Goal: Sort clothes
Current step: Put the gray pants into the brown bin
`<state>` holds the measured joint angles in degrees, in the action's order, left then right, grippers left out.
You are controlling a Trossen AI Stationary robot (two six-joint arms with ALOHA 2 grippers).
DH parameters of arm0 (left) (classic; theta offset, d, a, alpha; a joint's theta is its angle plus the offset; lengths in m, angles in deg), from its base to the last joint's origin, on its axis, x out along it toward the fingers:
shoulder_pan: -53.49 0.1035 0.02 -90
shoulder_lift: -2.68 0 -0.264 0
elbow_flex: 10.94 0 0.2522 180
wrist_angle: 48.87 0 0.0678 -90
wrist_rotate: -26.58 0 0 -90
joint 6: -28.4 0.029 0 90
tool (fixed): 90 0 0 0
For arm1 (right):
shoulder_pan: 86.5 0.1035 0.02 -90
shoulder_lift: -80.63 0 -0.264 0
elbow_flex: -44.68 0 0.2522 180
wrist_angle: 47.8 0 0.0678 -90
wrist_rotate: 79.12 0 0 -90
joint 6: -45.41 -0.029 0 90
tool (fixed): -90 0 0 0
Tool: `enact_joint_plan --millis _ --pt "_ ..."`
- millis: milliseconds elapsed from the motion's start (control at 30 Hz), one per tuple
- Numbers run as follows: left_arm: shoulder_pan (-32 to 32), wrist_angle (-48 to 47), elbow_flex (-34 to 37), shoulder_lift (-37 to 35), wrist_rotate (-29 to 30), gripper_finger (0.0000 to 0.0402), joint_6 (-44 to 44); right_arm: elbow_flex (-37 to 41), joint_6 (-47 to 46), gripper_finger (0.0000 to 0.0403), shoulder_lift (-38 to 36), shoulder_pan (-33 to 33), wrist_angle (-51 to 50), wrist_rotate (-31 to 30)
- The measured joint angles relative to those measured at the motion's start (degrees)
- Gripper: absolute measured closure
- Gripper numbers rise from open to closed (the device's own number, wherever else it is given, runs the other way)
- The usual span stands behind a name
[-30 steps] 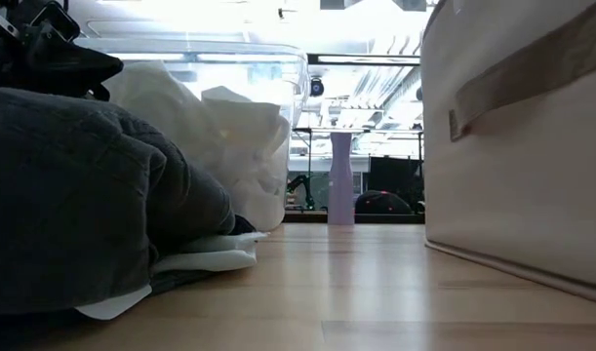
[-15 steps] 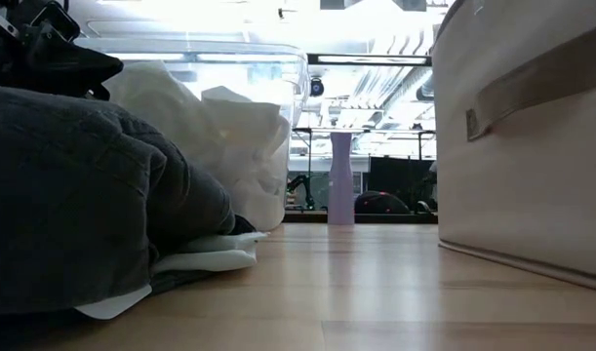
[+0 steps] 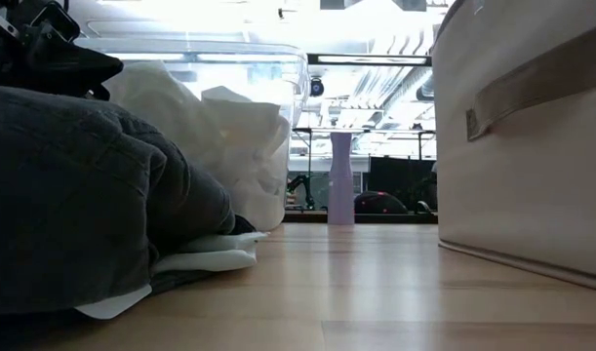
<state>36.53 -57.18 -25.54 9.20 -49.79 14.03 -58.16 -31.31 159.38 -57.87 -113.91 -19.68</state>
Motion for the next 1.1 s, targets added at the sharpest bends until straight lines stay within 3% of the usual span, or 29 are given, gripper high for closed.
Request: enact_joint_plan --millis 167,267,500,733,933,1100 --pt "0.0 0.0 0.0 0.0 0.0 0.0401 0.0 -0.3 24.8 0.0182 11.8 -10.2 27.7 14.2" --pt "0.0 0.0 0.0 0.0 0.0 0.0401 0.0 -3.0 33.1 0.0182 19.5 -13.9 34.7 22.2" --pt "0.0 -0.1 0.0 0.0 0.0 0.0401 0.0 -14.1 48.5 0.0182 37.0 -17.7 34.6 32.7" --pt "0.0 -0.1 0.0 0.0 0.0 0.0401 0.0 -28.6 59.9 0.0179 51.4 -18.4 30.3 38.1" --pt "0.0 0.0 0.0 0.0 0.0 0.0401 0.0 -39.9 67.2 0.014 58.7 -18.5 16.6 38.2" --pt "0.0 0.0 0.0 0.0 0.0 0.0401 0.0 -41.7 75.0 0.0104 60.8 -18.5 13.8 35.7"
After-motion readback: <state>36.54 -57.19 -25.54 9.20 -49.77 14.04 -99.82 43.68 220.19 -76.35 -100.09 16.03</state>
